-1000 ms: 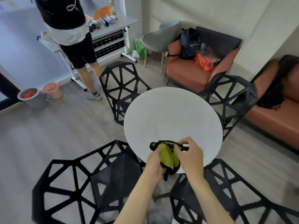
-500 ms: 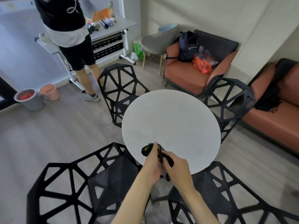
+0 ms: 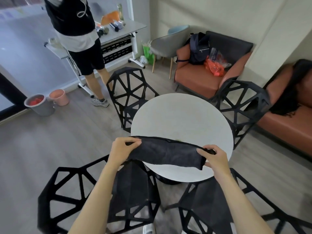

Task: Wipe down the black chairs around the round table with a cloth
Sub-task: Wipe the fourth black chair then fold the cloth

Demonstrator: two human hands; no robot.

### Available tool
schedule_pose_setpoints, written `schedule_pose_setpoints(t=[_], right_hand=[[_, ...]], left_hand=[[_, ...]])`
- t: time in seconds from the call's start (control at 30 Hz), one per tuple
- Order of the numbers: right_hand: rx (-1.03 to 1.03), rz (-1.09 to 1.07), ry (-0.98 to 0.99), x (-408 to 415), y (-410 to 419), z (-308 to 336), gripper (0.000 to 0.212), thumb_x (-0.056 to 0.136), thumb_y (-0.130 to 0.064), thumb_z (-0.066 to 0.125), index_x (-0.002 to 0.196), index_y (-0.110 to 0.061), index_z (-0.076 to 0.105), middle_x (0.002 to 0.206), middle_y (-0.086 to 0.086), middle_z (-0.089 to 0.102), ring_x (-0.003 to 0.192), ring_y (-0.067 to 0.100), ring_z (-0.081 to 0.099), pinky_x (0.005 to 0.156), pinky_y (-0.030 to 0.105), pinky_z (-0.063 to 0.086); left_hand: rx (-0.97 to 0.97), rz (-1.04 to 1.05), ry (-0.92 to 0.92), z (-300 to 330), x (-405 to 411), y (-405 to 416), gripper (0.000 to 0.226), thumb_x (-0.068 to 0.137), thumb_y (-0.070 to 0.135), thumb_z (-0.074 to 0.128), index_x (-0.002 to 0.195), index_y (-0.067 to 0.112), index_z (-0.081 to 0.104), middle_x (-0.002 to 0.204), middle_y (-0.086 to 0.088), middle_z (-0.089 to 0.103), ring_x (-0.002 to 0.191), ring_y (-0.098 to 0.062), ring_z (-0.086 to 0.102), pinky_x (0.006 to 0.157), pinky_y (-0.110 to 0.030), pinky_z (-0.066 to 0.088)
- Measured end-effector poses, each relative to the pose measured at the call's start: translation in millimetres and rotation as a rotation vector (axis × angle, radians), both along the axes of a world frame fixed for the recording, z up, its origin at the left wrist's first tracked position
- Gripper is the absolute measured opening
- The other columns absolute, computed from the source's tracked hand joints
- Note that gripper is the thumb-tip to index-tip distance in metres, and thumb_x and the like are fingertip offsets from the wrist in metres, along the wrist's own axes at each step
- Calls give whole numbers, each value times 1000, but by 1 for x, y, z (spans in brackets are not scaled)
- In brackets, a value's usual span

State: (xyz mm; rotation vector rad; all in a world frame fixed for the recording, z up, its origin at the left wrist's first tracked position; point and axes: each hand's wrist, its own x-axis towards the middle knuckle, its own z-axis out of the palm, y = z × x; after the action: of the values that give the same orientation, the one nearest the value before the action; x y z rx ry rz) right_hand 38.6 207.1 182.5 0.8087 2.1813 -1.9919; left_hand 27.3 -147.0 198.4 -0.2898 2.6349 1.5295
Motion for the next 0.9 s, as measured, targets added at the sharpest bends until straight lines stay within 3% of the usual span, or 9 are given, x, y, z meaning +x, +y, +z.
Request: schedule_pose_setpoints(t=[0.2,0.3,0.37,0.47,0.53,0.63,0.73,0.8,0.9], right_hand=[[115,64,93,-4,18,1,15,85,-9,82,96,-16,74,98,7,72,95,26,71,64,32,62],[374,202,173,-6,25,4,15,93,-12,74,96,-27,70,96,-4,72,92,15,68,70,33,61],[517,307,187,-7,27,7,19,99,-11,65,96,-30,65,92,-8,69,85,12,65,67,27,53],[598,424,179,-10,34,6,26,105,-8,51,107,-31,62,100,-11,67,85,7,63,61,17,42],[631,486,188,-12,39,7,31,107,-7,46,120,-31,61,108,-8,66,90,7,63,64,16,42],[633,466,201,-15,46,8,29,107,-10,49,122,-27,66,110,-10,68,99,12,64,76,15,46],[601,341,202,-20,53,5,17,103,-15,59,108,-23,73,100,-13,71,95,12,68,83,35,60],[522,270,150,-22,55,4,12,99,-13,64,99,-19,74,96,-7,72,94,21,70,79,41,63],[236,120,56,-23,41,12,12,95,-5,68,90,-14,74,96,11,71,92,35,70,63,37,63]], left_hand=[[-63,-138,56,28,-25,-30,12,91,25,81,97,34,84,99,24,78,101,6,69,95,-16,46],[-30,-192,2,34,-27,-33,15,92,21,79,102,32,84,103,21,78,103,4,70,98,-20,49],[-10,-221,-22,38,-27,-32,20,96,18,74,107,33,83,108,24,77,107,7,68,97,-17,47],[51,-249,-76,45,-26,-30,33,105,10,59,113,33,82,116,25,75,114,10,63,98,-12,42],[63,-279,-89,49,-25,-29,37,107,8,52,116,31,81,120,23,74,117,8,62,99,-11,42],[31,-326,-39,52,-25,-26,36,108,6,51,118,27,80,118,24,74,116,6,64,97,-8,45],[11,-272,12,49,-26,-23,36,106,4,54,109,26,83,110,23,76,110,2,68,100,-17,49],[-6,-183,39,43,-28,-16,37,104,5,58,101,30,84,104,23,77,105,0,69,99,-22,50],[-47,-48,99,36,-30,12,37,100,7,62,95,36,84,98,20,77,95,-5,68,92,-27,52]])
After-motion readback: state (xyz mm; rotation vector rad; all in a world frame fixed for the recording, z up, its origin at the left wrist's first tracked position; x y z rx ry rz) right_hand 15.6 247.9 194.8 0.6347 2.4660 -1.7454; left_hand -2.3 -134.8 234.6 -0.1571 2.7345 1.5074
